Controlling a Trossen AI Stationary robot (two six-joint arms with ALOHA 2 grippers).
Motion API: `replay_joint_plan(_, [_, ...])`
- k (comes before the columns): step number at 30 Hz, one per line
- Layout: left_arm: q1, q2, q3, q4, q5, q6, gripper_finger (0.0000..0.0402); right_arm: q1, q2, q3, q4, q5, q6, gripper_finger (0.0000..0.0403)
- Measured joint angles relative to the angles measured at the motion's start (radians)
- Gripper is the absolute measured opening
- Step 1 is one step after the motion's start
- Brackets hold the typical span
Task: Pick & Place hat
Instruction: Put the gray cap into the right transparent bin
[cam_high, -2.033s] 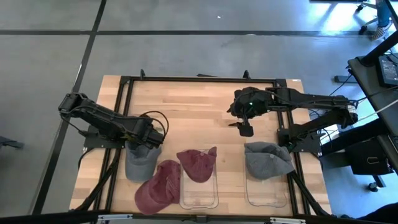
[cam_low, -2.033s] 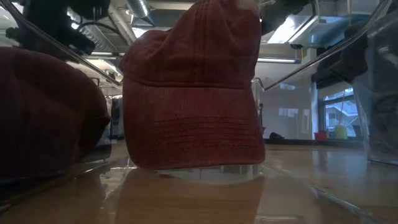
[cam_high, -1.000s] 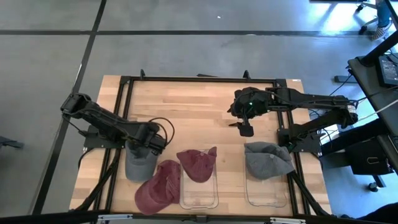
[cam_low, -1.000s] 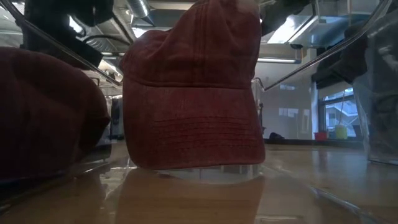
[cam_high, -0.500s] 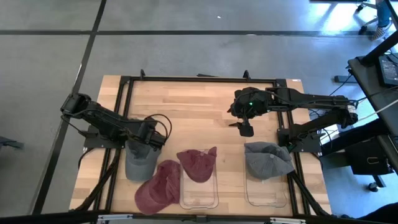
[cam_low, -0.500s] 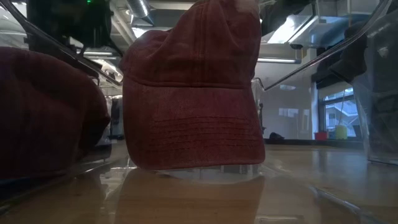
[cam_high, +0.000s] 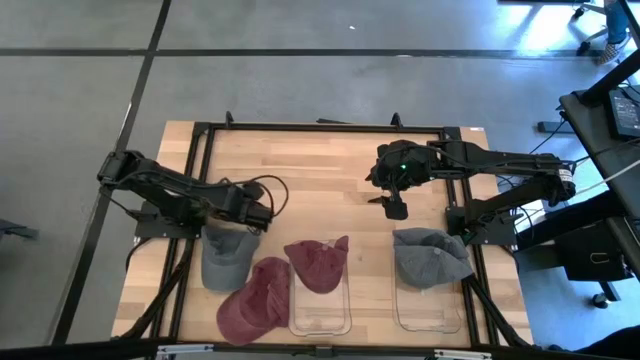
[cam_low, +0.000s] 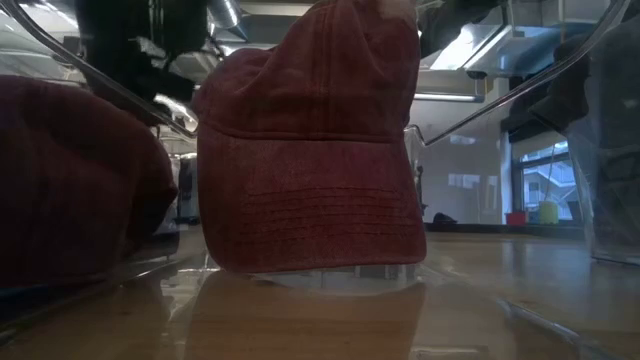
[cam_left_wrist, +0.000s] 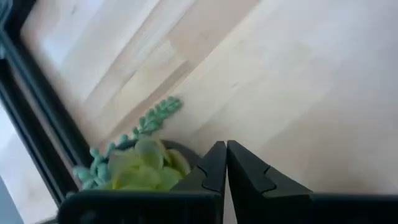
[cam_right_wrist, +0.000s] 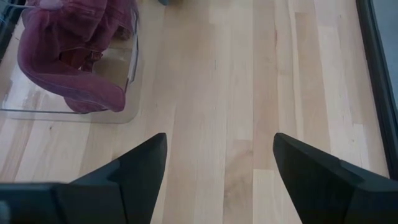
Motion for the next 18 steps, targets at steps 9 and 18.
replay_joint_plan(9, [-0.075,0.0,0.1,0.002,0.09,0.217,0.0006,0.0,0.0,0.0,0.0,0.0,-0.004,0.0292])
replay_joint_plan(18, [-0.132,0.0,0.112,0.003,0.132,0.243,0.0013,0.0,0.0,0.0,0.011,0.0,-0.001,0.0292])
